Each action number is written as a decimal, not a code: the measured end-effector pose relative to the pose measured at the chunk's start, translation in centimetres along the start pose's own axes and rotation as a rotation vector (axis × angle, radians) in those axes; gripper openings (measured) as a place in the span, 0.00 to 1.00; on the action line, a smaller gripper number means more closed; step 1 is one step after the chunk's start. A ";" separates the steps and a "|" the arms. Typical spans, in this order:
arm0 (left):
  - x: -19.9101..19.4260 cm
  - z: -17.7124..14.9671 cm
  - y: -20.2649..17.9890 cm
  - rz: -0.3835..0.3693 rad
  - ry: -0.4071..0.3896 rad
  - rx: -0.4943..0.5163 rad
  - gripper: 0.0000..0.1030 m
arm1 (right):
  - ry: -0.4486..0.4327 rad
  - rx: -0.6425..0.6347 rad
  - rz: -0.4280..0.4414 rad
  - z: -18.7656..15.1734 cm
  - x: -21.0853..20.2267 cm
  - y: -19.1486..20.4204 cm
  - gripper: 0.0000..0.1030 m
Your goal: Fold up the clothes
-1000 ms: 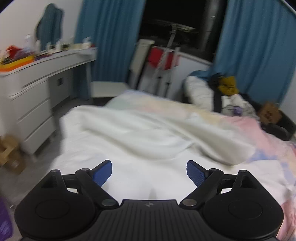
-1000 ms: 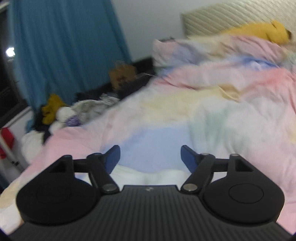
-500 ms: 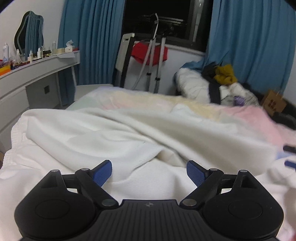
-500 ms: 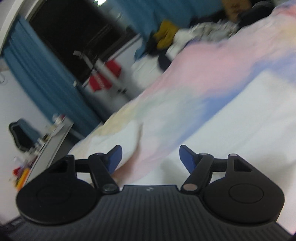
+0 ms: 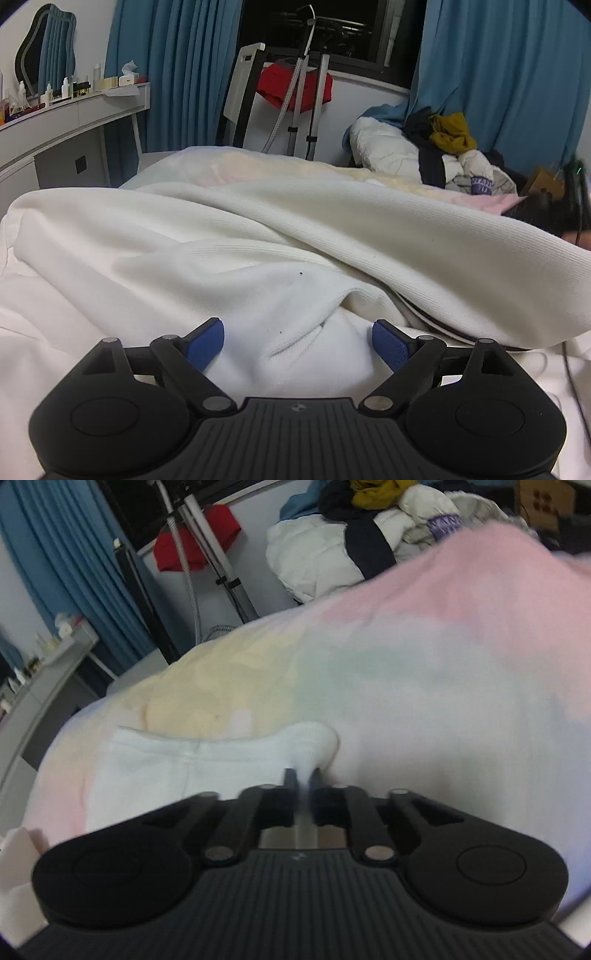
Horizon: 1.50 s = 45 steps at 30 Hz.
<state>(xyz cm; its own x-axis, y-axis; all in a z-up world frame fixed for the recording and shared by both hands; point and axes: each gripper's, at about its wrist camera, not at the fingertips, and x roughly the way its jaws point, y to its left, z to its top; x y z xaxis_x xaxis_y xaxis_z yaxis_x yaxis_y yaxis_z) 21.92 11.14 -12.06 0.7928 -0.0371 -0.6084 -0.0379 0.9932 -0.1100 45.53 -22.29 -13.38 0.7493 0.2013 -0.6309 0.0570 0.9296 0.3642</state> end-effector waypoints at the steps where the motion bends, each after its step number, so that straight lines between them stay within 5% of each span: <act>1: 0.0 0.0 0.1 -0.004 -0.005 0.001 0.87 | -0.065 0.006 0.014 1.0 -1.4 0.0 0.06; 6: -0.5 0.0 0.1 -0.004 -0.017 0.016 0.87 | -0.357 0.011 -0.052 6.9 -8.4 -1.6 0.06; 10: -0.6 0.3 0.4 0.010 -0.024 0.008 0.87 | -0.572 0.059 -0.244 10.5 -14.1 -6.8 0.06; 12: -0.5 0.4 0.7 0.015 -0.026 0.003 0.87 | -0.601 0.115 -0.372 11.1 -15.7 -10.9 0.06; 15: -0.1 0.5 0.9 0.023 -0.019 -0.007 0.87 | -0.509 0.163 -0.511 9.9 -15.6 -15.9 0.06; 19: 0.3 0.4 0.7 0.028 -0.008 -0.003 0.87 | -0.398 0.236 -0.576 6.8 -14.2 -19.5 0.06; 28: -0.2 0.1 0.3 0.041 -0.032 -0.002 0.87 | -0.541 0.209 -0.405 7.0 -19.9 -13.5 0.06; 32: -1.2 0.3 0.4 0.050 -0.057 -0.024 0.87 | -0.721 0.082 -0.337 6.8 -26.7 -6.8 0.06; 36: -2.1 0.6 0.6 0.053 -0.082 -0.040 0.87 | -0.899 -0.044 -0.409 7.5 -29.8 -2.3 0.06; 41: -2.3 0.7 0.4 0.071 -0.079 -0.030 0.87 | -0.742 0.024 -0.645 11.5 -22.4 -5.4 0.06; 45: -2.1 0.8 0.3 0.070 -0.075 -0.023 0.88 | -0.527 0.133 -0.682 12.8 -13.6 -11.8 0.06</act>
<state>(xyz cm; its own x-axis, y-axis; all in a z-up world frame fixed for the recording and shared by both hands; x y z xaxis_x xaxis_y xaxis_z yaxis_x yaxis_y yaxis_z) 20.77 11.59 -10.16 0.8308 0.0413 -0.5550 -0.1080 0.9902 -0.0880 43.10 -39.94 -0.35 0.7293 -0.5859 -0.3534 0.6564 0.7448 0.1198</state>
